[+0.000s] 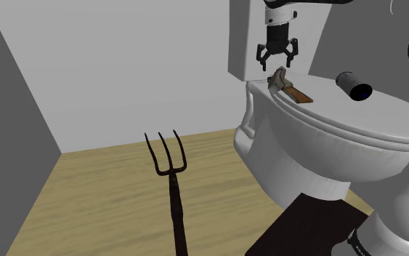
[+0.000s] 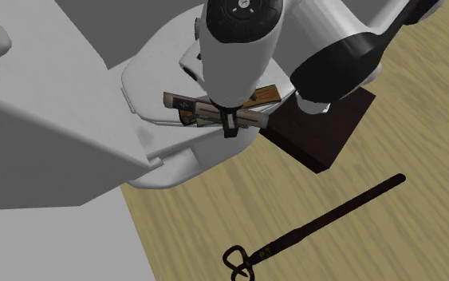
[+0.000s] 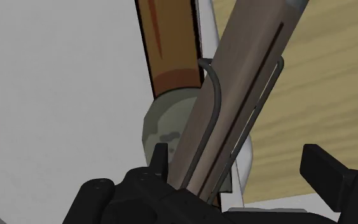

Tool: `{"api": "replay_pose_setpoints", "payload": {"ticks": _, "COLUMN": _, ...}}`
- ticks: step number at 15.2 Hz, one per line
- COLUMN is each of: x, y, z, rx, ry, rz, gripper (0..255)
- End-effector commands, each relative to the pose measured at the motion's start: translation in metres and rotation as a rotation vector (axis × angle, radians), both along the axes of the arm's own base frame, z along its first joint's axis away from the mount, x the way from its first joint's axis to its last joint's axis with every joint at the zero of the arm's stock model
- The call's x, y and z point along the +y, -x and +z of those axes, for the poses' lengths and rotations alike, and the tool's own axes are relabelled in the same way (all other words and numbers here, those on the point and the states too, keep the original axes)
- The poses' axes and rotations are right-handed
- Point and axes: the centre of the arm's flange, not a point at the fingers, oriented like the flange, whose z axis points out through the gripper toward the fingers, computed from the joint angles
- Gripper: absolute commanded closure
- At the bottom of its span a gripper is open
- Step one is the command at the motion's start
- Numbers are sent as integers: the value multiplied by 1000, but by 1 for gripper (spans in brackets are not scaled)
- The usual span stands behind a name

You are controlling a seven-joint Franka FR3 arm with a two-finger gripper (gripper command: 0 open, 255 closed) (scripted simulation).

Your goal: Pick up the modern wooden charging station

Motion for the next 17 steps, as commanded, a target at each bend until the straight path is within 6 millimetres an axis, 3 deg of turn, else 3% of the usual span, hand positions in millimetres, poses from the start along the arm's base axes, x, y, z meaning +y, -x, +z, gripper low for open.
{"api": "replay_pose_setpoints", "payload": {"ticks": 1, "x": -29, "y": -13, "z": -4, "rx": 27, "ry": 5, "rz": -90, "gripper": 0}}
{"api": "replay_pose_setpoints", "payload": {"ticks": 4, "x": -62, "y": -29, "z": -8, "rx": 59, "ry": 10, "rz": -197, "gripper": 0}}
{"api": "replay_pose_setpoints", "payload": {"ticks": 13, "x": -62, "y": -29, "z": -48, "rx": 59, "ry": 9, "rz": -197, "gripper": 0}}
{"api": "replay_pose_setpoints", "payload": {"ticks": 14, "x": -62, "y": -29, "z": -49, "rx": 59, "ry": 9, "rz": -197, "gripper": 255}}
{"api": "replay_pose_setpoints", "payload": {"ticks": 17, "x": -62, "y": -28, "z": -49, "rx": 59, "ry": 9, "rz": -197, "gripper": 255}}
